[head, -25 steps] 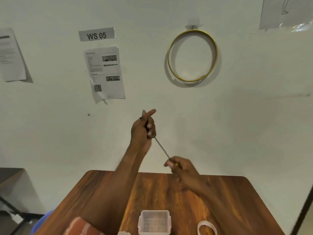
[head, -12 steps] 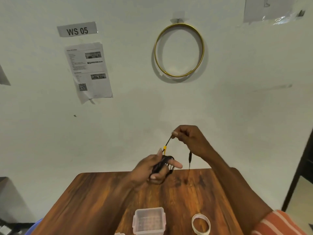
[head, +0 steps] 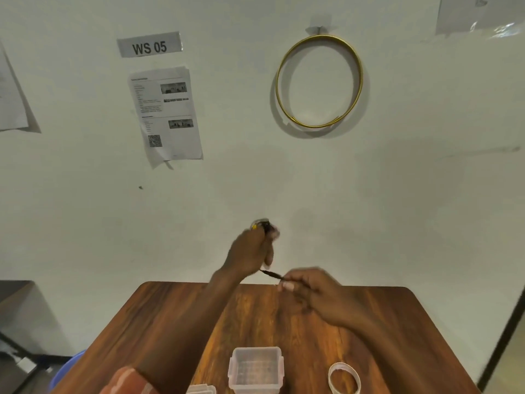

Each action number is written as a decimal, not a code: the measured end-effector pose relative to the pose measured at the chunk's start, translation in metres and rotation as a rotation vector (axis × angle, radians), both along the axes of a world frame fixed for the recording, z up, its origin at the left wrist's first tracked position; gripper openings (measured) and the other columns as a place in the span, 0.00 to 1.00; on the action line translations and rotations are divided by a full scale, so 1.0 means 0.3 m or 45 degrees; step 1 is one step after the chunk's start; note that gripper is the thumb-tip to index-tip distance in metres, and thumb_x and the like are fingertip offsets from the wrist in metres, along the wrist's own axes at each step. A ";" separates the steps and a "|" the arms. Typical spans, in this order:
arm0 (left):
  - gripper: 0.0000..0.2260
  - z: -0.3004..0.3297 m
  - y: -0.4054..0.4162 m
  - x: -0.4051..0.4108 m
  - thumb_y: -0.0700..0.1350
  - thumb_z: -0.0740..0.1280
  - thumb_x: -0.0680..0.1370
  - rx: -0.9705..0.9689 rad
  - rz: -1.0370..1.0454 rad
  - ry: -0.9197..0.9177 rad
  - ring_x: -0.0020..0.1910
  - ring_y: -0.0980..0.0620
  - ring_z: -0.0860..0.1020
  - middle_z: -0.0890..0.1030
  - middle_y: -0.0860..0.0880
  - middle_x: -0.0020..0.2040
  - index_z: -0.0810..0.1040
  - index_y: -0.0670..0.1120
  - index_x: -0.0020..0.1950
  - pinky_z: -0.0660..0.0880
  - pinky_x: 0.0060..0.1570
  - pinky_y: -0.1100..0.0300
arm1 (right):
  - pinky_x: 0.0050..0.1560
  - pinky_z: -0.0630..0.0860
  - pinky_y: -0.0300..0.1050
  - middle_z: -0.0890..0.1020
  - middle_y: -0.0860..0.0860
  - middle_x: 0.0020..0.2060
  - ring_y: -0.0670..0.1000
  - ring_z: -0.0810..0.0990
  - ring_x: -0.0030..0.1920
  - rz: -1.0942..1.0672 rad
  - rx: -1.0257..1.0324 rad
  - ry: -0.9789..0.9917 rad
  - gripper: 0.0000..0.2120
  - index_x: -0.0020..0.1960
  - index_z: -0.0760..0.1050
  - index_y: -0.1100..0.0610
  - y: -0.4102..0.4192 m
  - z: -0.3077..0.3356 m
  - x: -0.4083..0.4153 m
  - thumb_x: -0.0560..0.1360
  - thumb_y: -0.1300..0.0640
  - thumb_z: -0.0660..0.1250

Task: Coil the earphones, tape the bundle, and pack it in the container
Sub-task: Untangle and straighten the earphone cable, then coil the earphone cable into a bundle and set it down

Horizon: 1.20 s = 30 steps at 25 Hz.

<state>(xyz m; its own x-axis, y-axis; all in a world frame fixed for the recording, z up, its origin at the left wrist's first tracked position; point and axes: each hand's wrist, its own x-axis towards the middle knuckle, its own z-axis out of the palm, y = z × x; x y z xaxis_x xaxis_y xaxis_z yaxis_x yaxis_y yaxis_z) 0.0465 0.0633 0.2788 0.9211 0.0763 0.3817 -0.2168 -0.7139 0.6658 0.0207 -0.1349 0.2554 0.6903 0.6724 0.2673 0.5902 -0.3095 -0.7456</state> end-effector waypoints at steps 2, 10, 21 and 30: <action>0.26 -0.076 -0.004 -0.036 0.60 0.53 0.83 -0.289 -0.351 0.371 0.24 0.52 0.71 0.72 0.51 0.25 0.81 0.42 0.48 0.73 0.32 0.56 | 0.39 0.71 0.35 0.81 0.38 0.33 0.39 0.78 0.35 -0.175 -0.054 -0.270 0.09 0.46 0.83 0.47 -0.054 0.080 0.059 0.80 0.50 0.64; 0.15 -0.111 -0.137 -0.139 0.54 0.67 0.78 -1.745 -1.299 0.658 0.16 0.57 0.53 0.60 0.53 0.22 0.74 0.45 0.39 0.54 0.19 0.65 | 0.33 0.62 0.41 0.70 0.53 0.32 0.50 0.67 0.33 -0.154 0.802 0.848 0.15 0.43 0.80 0.53 0.028 -0.043 0.067 0.80 0.45 0.63; 0.13 -0.275 -0.078 -0.152 0.48 0.66 0.78 -1.840 -0.868 0.810 0.16 0.59 0.69 0.71 0.53 0.20 0.80 0.40 0.39 0.64 0.20 0.66 | 0.34 0.64 0.43 0.75 0.53 0.37 0.49 0.69 0.34 -0.294 0.473 1.042 0.11 0.47 0.79 0.55 0.037 -0.165 -0.009 0.80 0.52 0.60; 0.14 -0.586 -0.116 -0.231 0.45 0.71 0.77 -1.121 0.217 0.367 0.25 0.53 0.75 0.78 0.48 0.26 0.81 0.44 0.32 0.75 0.29 0.60 | 0.25 0.69 0.38 0.76 0.50 0.29 0.47 0.70 0.29 -0.571 0.789 1.659 0.10 0.53 0.77 0.61 0.071 -0.512 -0.081 0.82 0.60 0.57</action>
